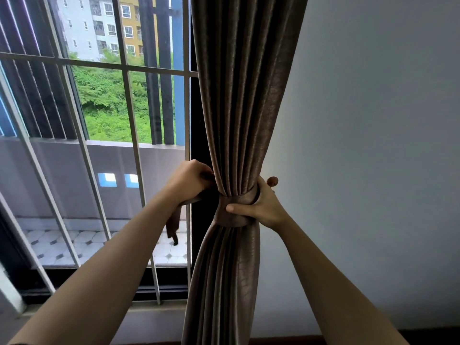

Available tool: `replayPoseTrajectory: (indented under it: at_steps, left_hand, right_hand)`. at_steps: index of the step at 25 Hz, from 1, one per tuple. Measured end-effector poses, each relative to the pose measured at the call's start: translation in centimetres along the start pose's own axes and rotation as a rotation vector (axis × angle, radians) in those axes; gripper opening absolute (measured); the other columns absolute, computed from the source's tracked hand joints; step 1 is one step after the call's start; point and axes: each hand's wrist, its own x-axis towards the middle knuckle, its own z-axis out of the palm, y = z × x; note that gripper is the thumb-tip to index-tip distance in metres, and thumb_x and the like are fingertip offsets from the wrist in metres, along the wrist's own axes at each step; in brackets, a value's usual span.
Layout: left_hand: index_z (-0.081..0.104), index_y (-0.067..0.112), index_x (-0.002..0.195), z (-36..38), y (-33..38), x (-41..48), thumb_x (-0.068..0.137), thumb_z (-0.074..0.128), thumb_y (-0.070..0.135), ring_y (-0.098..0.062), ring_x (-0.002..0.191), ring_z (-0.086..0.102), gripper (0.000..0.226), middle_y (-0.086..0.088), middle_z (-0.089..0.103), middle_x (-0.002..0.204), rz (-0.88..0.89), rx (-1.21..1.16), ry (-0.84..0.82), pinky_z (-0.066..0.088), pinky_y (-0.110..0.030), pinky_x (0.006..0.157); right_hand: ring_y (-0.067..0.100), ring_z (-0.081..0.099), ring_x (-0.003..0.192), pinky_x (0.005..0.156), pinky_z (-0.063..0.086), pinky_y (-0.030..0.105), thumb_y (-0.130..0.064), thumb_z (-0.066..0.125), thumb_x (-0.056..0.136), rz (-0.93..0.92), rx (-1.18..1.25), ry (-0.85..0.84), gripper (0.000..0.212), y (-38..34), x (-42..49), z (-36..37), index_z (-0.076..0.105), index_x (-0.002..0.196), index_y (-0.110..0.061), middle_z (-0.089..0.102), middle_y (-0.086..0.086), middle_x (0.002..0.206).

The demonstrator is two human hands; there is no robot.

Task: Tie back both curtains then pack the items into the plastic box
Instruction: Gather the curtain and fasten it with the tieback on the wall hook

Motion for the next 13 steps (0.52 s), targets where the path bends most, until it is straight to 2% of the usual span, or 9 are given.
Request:
replayPoseTrajectory:
  at_steps: [3,6,10,13]
  left_hand:
    - [0.073,0.012,0.091,0.0,-0.9,-0.3,0.081,0.065,0.02,-0.026,0.078,0.063,0.015,-0.01,0.071,0.082,-0.014,0.095,-0.064,0.053,-0.038,0.074]
    - [0.073,0.01,0.087,-0.5,-0.7,0.0,0.081,0.066,0.021,-0.026,0.073,0.061,0.015,-0.009,0.068,0.076,-0.009,0.066,-0.036,0.051,-0.037,0.07]
    - [0.068,0.011,0.074,-0.5,-0.6,-0.6,0.078,0.069,0.028,-0.022,0.065,0.054,0.018,0.001,0.056,0.06,-0.02,0.137,-0.095,0.044,-0.03,0.061]
    - [0.063,0.016,0.063,-0.7,-0.6,-1.4,0.075,0.072,0.033,-0.018,0.059,0.05,0.023,0.003,0.051,0.055,-0.06,0.143,-0.116,0.039,-0.028,0.057]
  right_hand:
    - [0.015,0.061,0.109,0.095,0.052,0.039,-0.045,0.083,0.054,0.014,0.005,0.0,0.088,-0.2,0.0,0.3,0.045,0.13,-0.02,0.061,-0.003,0.121]
    - [0.015,0.06,0.109,0.095,0.052,0.035,-0.032,0.086,0.062,0.016,0.003,0.011,0.077,-0.2,0.1,0.3,0.045,0.126,-0.022,0.06,-0.005,0.12]
    - [0.013,0.063,0.108,0.095,0.052,0.04,-0.047,0.086,0.055,0.016,-0.03,0.027,0.086,0.5,-0.5,0.8,0.047,0.128,-0.023,0.064,-0.005,0.12]
    - [0.014,0.063,0.108,0.096,0.051,0.042,-0.05,0.086,0.054,0.02,-0.039,0.035,0.087,1.0,-0.7,1.0,0.047,0.128,-0.025,0.065,-0.005,0.119]
